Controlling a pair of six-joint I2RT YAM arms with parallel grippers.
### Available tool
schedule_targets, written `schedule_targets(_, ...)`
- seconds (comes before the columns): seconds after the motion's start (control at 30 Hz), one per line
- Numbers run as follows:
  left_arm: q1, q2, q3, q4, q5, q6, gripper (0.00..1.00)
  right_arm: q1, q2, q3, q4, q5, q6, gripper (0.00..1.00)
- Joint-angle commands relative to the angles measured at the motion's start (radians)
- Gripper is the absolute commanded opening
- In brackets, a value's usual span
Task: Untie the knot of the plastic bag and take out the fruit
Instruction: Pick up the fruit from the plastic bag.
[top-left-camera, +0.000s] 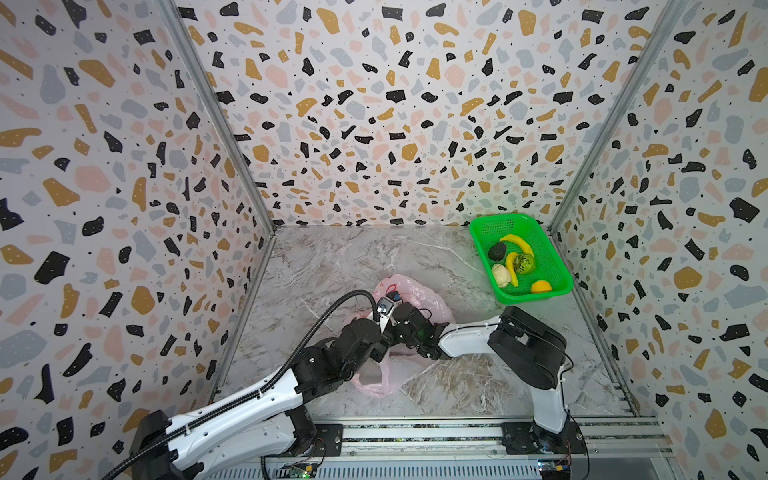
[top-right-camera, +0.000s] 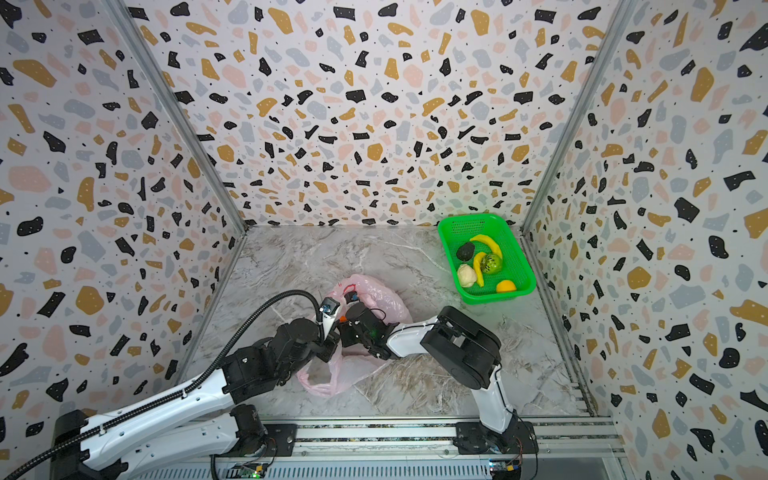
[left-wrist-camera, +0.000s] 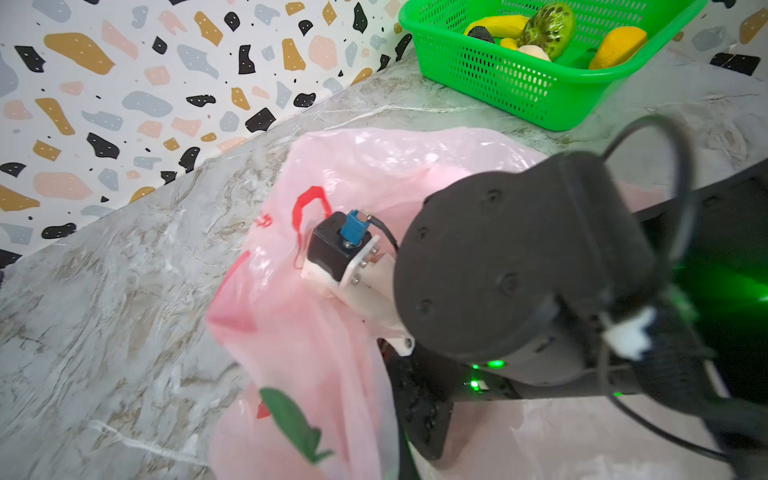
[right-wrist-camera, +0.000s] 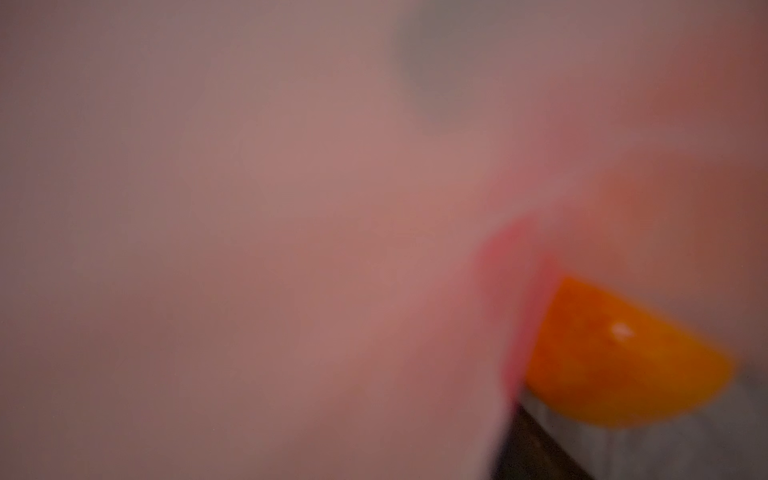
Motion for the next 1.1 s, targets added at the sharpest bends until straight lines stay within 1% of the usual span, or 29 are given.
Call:
schedule_targets(0.0, 0.005, -0.01, -0.009, 0.039, 0.026, 0.011, 0.0, -0.012, 0.006, 0.014, 0.021, 0.027, 0.016, 0.56)
schedule_targets(0.13, 0.006, -0.021, 0.001, 0.024, 0.015, 0.018, 0.0, -0.015, -0.057, -0.055, 0.01, 0.059, 0.006, 0.47)
schedule_targets(0.23, 0.006, -0.042, 0.005, 0.017, 0.033, 0.025, 0.0, -0.02, -0.151, -0.127, -0.026, 0.105, -0.008, 0.45)
schedule_targets(0.3, 0.006, -0.049, 0.007, 0.022, 0.068, 0.031, 0.0, -0.035, -0.217, -0.177, -0.047, 0.11, -0.006, 0.43)
schedule_targets(0.43, 0.006, -0.034, 0.018, 0.042, 0.129, 0.031, 0.0, -0.06, -0.342, -0.24, -0.161, 0.107, 0.006, 0.43)
schedule_targets(0.67, -0.007, 0.025, 0.031, 0.107, 0.27, 0.028, 0.0, -0.09, -0.595, -0.367, -0.432, 0.126, 0.049, 0.42)
schedule_targets(0.87, -0.05, 0.031, 0.064, 0.127, 0.281, 0.064, 0.0, -0.145, -0.795, -0.475, -0.595, 0.166, 0.056, 0.43)
schedule_targets(1.07, -0.095, 0.024, 0.132, 0.111, 0.301, 0.086, 0.0, -0.161, -0.968, -0.489, -0.779, 0.214, 0.037, 0.43)
